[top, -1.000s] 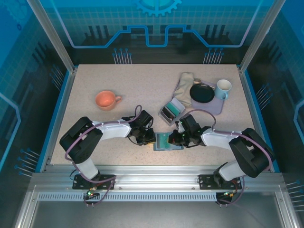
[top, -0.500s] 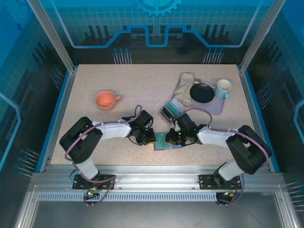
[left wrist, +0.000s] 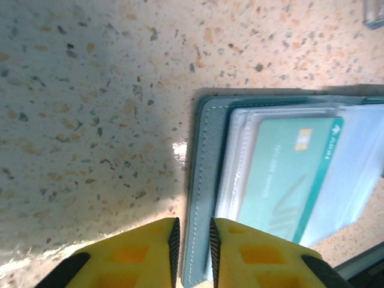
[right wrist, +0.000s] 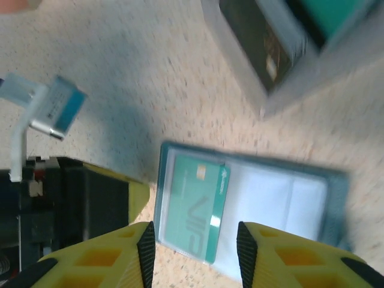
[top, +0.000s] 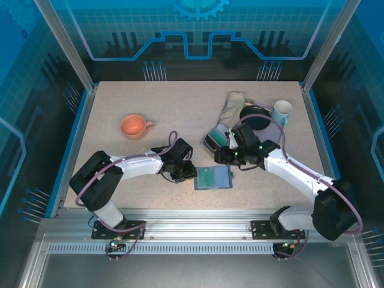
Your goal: Put the credit cards into the card holder
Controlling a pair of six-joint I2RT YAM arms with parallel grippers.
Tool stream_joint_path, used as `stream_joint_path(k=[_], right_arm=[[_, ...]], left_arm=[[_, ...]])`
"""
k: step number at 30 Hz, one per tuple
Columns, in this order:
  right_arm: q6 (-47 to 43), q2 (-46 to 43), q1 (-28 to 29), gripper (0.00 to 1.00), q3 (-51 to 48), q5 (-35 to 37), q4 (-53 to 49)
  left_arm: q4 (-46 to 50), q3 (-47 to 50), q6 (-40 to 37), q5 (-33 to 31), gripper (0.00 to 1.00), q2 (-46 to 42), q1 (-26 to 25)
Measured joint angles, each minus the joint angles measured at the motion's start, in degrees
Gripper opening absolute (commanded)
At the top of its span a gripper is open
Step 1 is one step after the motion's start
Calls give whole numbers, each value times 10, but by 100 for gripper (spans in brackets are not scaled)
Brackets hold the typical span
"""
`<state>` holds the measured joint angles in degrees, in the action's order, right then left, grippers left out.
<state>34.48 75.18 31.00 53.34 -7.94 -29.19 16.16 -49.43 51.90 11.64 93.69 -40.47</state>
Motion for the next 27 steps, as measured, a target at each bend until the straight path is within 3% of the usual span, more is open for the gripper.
stream_joint_path(k=[8, 15, 27], right_arm=[[-164, 168, 6, 38, 199, 98, -87], [-255, 308, 30, 36, 305, 166, -138], [-308, 382, 44, 38, 363, 240, -169]], left_arm=[[-6, -24, 5, 13, 39, -13, 56], [-45, -48, 29, 38, 40, 1, 93], [-60, -57, 48, 45, 41, 18, 96]])
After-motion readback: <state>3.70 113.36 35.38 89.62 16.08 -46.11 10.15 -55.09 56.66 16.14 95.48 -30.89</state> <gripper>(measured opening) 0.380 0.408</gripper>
